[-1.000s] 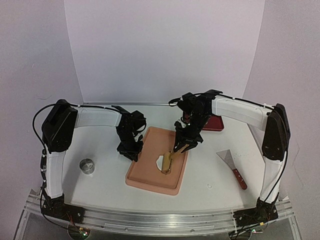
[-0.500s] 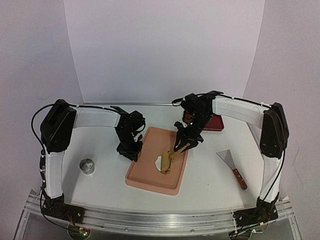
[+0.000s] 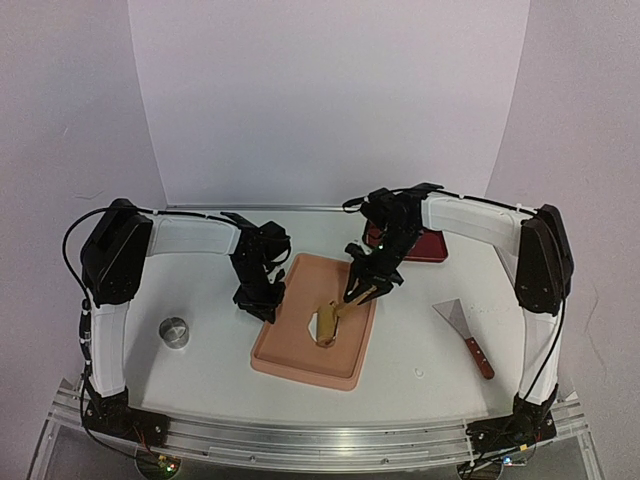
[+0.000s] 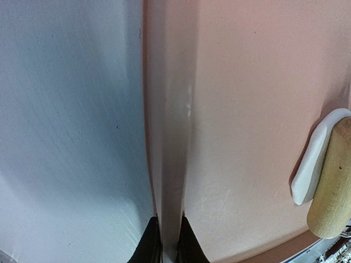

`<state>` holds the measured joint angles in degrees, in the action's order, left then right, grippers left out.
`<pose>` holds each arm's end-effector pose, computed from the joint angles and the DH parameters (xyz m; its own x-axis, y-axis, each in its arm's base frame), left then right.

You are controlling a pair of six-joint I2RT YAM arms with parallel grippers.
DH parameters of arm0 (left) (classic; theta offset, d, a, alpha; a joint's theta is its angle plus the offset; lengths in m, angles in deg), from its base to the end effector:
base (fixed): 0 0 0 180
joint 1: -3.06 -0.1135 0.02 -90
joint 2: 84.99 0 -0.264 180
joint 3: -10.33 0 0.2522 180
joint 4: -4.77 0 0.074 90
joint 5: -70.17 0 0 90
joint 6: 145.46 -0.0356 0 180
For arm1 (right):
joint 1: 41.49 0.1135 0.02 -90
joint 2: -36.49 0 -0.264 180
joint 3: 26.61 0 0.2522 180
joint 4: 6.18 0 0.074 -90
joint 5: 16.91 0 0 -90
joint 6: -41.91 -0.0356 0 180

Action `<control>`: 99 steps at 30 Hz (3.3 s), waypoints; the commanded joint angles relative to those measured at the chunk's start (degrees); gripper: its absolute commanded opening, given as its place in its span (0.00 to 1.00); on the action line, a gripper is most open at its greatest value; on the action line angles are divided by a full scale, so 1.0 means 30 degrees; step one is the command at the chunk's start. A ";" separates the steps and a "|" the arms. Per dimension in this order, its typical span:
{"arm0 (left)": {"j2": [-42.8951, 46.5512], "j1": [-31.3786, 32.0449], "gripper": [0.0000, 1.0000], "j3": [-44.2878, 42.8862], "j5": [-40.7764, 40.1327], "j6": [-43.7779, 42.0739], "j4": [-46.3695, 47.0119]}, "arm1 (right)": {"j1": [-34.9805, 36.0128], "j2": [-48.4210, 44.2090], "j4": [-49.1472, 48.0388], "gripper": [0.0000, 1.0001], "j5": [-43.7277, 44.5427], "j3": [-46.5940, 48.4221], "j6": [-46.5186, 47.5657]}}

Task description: Roll out the dumpling wrappers from the dough

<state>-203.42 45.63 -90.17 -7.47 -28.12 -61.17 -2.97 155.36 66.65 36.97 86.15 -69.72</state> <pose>0.2874 -0.2744 0.1599 -0.9617 0.2742 0.0029 0.2657 0.9342 -0.2381 0.3139 0.2767 0.2170 -0.9318 -0.3612 0.0349 -0.2669 0.7473 0.6085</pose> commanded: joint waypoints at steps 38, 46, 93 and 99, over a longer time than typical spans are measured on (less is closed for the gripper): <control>0.0628 -0.0649 0.00 0.0651 0.1626 0.0429 0.0438 | 0.3473 0.2965 -0.0648 0.00 0.0319 0.6017 -0.1057; 0.1049 -0.0648 0.00 0.1108 0.1416 0.0522 0.0446 | 0.3464 0.0444 0.0015 0.00 0.3765 0.6115 -0.4766; -0.0318 -0.0213 0.20 -0.1173 -0.0125 0.0086 -0.1347 | 0.1569 0.0447 -0.0593 0.00 0.5491 -0.2375 -0.5513; -0.0251 -0.0214 0.17 -0.0746 -0.0023 0.0225 -0.1132 | 0.0884 0.1213 -0.0844 0.00 0.5494 -0.3675 -0.4708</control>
<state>-204.03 44.75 -92.00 -8.08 -27.12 -65.56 0.66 150.31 59.24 42.15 82.09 -86.38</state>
